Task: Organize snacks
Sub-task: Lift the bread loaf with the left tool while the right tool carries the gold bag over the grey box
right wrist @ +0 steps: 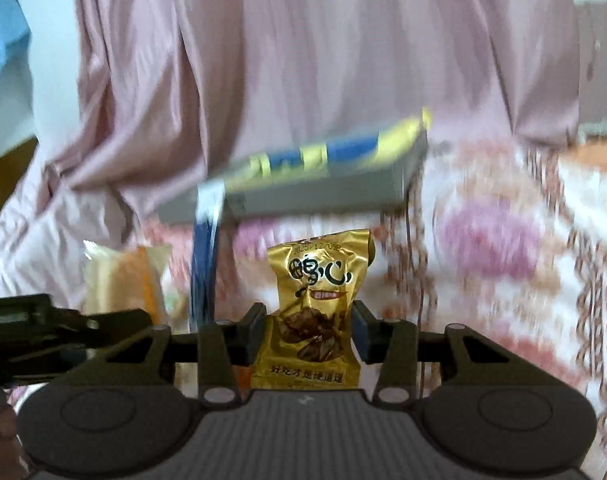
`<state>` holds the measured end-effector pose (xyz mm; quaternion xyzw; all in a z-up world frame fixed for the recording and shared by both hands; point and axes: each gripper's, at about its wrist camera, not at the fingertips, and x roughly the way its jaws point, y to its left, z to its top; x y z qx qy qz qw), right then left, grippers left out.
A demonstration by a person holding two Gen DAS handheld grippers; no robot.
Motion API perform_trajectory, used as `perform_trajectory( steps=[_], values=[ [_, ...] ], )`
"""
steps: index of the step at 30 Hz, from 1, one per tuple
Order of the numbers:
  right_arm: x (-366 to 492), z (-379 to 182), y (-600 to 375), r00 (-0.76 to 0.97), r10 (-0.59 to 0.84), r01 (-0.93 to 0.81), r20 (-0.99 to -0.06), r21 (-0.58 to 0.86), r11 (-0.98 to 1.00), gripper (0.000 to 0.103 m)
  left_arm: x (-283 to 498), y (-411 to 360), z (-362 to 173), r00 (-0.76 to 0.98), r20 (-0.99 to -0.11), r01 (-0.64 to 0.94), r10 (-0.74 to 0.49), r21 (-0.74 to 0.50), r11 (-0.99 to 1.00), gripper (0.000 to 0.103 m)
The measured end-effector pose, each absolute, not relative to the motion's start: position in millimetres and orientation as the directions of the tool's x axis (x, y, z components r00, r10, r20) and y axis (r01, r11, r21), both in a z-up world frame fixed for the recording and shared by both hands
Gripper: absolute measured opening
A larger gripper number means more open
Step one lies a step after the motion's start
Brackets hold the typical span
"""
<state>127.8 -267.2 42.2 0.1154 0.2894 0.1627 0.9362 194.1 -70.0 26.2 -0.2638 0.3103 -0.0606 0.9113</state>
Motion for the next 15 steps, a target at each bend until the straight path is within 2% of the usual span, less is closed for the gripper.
perform_trajectory(
  steps=[6,15],
  values=[
    [146,67,-280,0.885,0.336,-0.216,-0.323,0.355,0.909,0.049,236,-75,54,0.856,-0.449,-0.010,-0.255,-0.508,0.861,0.053],
    [228,78,-287,0.940,0.287,-0.180,-0.186,0.444,0.878,0.050,315,-63,89,0.924,-0.343,-0.022,-0.171,-0.492,0.870,0.053]
  ],
)
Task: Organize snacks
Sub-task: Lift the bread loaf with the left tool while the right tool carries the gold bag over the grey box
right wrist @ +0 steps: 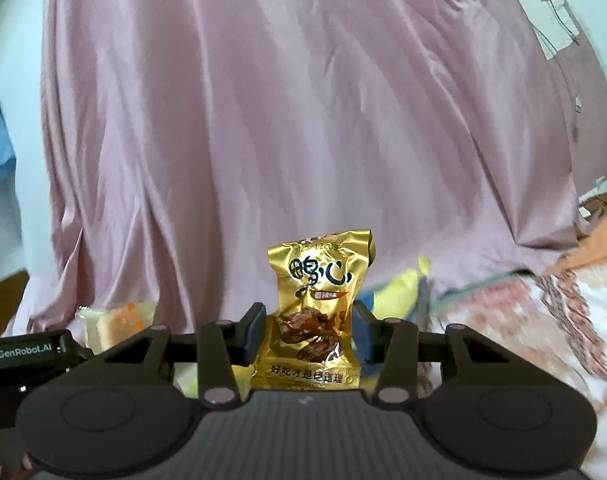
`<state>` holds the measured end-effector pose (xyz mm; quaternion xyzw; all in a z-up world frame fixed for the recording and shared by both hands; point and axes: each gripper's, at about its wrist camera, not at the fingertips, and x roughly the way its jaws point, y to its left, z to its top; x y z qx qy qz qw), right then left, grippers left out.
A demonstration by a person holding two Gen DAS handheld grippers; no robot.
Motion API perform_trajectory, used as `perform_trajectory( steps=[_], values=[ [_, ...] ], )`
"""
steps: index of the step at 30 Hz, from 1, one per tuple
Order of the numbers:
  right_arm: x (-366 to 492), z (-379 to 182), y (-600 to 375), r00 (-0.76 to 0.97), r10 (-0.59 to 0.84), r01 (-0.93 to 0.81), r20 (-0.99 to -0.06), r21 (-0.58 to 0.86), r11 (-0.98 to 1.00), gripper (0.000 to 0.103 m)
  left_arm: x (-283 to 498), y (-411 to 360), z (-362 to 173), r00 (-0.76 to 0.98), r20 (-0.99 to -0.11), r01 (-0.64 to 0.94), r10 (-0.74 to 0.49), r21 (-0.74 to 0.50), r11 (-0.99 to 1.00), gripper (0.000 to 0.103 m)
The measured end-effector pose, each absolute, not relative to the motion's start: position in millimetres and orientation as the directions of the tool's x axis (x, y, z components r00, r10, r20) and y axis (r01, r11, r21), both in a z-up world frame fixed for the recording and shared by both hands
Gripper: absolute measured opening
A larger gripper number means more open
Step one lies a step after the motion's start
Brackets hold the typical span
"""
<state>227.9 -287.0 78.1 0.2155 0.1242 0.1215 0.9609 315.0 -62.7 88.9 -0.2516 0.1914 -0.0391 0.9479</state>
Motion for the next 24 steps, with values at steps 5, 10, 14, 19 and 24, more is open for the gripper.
perform_trajectory(
  steps=[5,10,14,19,24],
  values=[
    [260,64,-284,0.945,0.277,-0.176,-0.175,0.444,0.879,0.050,364,-49,88,0.944,-0.318,-0.080,-0.088,-0.479,0.874,0.053],
    [286,49,-285,0.936,0.282,-0.161,-0.210,0.458,0.874,0.050,404,-36,64,0.929,-0.367,-0.141,-0.054,-0.482,0.865,0.053],
    [294,40,-282,0.922,0.302,-0.166,-0.244,0.456,0.875,0.050,411,-34,41,0.905,-0.422,-0.178,-0.055,-0.492,0.852,0.053],
    [295,37,-273,0.892,0.333,-0.183,-0.305,0.430,0.884,0.050,398,-35,27,0.897,-0.439,-0.186,-0.055,-0.488,0.853,0.053],
    [295,35,-266,0.868,0.344,-0.188,-0.358,0.405,0.895,0.051,388,-34,26,0.890,-0.451,-0.187,-0.067,-0.497,0.848,0.053]
  ],
)
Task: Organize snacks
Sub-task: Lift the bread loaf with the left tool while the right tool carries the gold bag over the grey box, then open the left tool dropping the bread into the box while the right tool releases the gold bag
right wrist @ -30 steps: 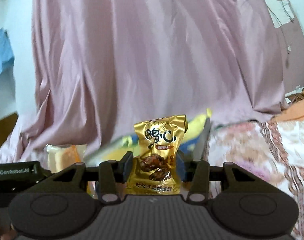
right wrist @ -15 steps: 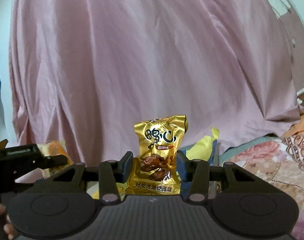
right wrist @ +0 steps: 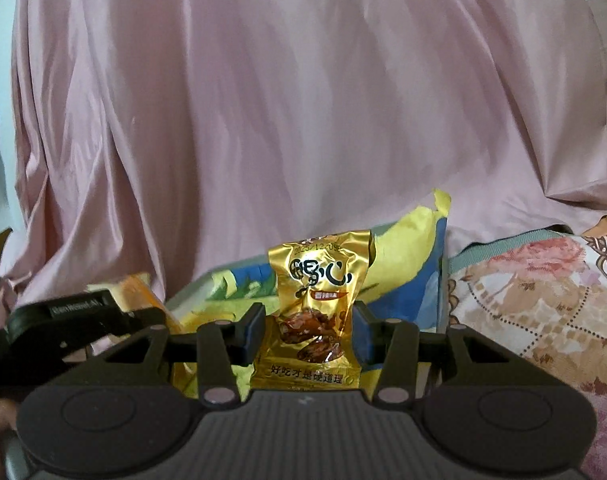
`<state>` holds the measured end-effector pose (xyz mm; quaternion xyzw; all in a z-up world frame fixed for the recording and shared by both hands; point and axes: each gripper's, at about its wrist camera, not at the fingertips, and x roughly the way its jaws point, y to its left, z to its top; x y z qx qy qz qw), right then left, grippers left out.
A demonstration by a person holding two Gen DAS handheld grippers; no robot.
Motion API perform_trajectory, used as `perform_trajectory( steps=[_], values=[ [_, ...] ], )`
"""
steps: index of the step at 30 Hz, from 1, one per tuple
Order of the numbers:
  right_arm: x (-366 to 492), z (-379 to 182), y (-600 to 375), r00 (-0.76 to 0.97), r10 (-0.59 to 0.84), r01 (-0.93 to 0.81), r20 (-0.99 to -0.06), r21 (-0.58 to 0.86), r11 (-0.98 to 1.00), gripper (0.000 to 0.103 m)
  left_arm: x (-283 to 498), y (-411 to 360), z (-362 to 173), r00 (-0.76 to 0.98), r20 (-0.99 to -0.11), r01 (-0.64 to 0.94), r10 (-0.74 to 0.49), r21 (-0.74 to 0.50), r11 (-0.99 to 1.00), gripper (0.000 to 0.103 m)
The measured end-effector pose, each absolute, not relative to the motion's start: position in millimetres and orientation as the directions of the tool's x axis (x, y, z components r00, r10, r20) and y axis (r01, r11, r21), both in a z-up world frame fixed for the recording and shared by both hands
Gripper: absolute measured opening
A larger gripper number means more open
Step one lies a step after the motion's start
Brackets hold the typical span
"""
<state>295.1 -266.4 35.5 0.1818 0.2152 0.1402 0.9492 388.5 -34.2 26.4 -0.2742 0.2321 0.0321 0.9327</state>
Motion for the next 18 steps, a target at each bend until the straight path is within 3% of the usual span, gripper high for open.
perform_trajectory(
  steps=[18],
  values=[
    [278,35,-257,0.781,0.370,-0.211,-0.503,0.345,0.915,0.050,354,-40,20,0.865,-0.493,-0.182,-0.089,-0.475,0.861,0.050]
  ],
)
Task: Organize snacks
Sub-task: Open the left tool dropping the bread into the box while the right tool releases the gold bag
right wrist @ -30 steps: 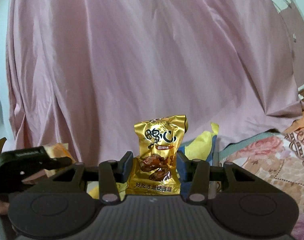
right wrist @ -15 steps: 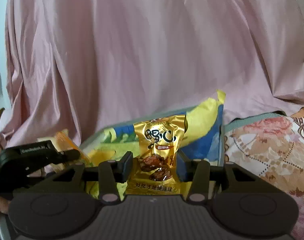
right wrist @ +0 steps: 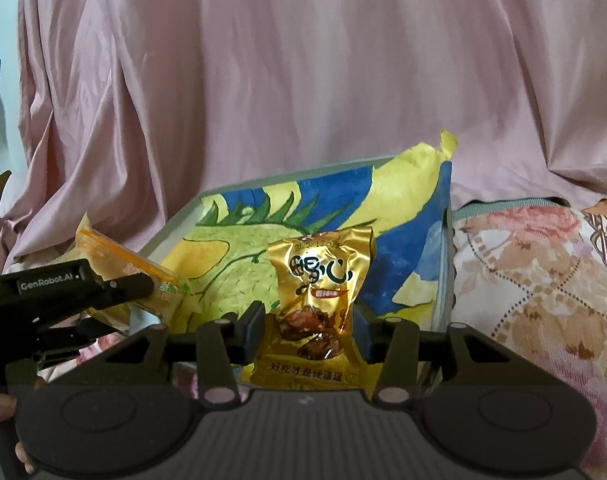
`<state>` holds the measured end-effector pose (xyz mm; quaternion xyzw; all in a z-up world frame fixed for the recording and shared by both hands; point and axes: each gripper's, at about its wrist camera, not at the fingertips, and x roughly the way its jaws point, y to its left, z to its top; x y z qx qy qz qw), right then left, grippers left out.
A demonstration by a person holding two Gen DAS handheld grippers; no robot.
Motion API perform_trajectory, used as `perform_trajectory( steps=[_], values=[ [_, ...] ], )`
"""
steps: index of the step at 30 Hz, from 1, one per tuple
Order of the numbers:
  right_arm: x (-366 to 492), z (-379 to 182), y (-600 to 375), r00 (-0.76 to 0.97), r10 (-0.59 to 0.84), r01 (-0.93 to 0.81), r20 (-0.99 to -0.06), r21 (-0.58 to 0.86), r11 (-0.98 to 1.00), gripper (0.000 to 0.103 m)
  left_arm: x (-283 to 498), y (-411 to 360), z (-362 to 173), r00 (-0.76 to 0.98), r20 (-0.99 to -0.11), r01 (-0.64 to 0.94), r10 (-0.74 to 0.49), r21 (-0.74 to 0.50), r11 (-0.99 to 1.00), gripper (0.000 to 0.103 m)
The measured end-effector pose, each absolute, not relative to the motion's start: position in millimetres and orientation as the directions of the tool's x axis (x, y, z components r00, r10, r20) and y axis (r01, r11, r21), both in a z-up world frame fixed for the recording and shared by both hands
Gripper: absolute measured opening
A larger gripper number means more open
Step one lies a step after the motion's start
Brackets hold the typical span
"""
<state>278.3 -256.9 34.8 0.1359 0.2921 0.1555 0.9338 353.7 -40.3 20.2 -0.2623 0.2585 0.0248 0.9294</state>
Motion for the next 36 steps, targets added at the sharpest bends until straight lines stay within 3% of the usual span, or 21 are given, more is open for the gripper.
perform_trajectory(
  steps=[11,18,24,27,29,34,36],
  values=[
    [273,38,-275,0.732,0.416,-0.220,-0.540,0.390,0.894,0.051,348,-38,23,0.841,-0.529,-0.195,-0.113,-0.491,0.849,0.050],
    [273,37,-269,0.771,0.396,-0.240,-0.499,0.348,0.906,0.056,359,-37,26,0.839,-0.535,-0.201,-0.098,-0.474,0.857,0.053],
    [276,38,-261,0.788,0.392,-0.251,-0.474,0.334,0.908,0.060,359,-38,24,0.841,-0.536,-0.215,-0.073,-0.454,0.865,0.063],
    [276,37,-262,0.793,0.400,-0.254,-0.459,0.348,0.902,0.070,357,-41,25,0.847,-0.527,-0.197,-0.070,-0.434,0.879,0.073],
    [275,37,-262,0.798,0.404,-0.257,-0.448,0.354,0.899,0.076,356,-44,27,0.853,-0.517,-0.185,-0.067,-0.419,0.889,0.086],
    [268,40,-261,0.821,0.390,-0.258,-0.417,0.339,0.905,0.088,352,-49,36,0.866,-0.499,-0.171,-0.040,-0.371,0.913,0.100],
    [265,41,-261,0.834,0.375,-0.253,-0.405,0.323,0.912,0.091,350,-50,39,0.869,-0.495,-0.174,-0.026,-0.354,0.919,0.100]
  ],
)
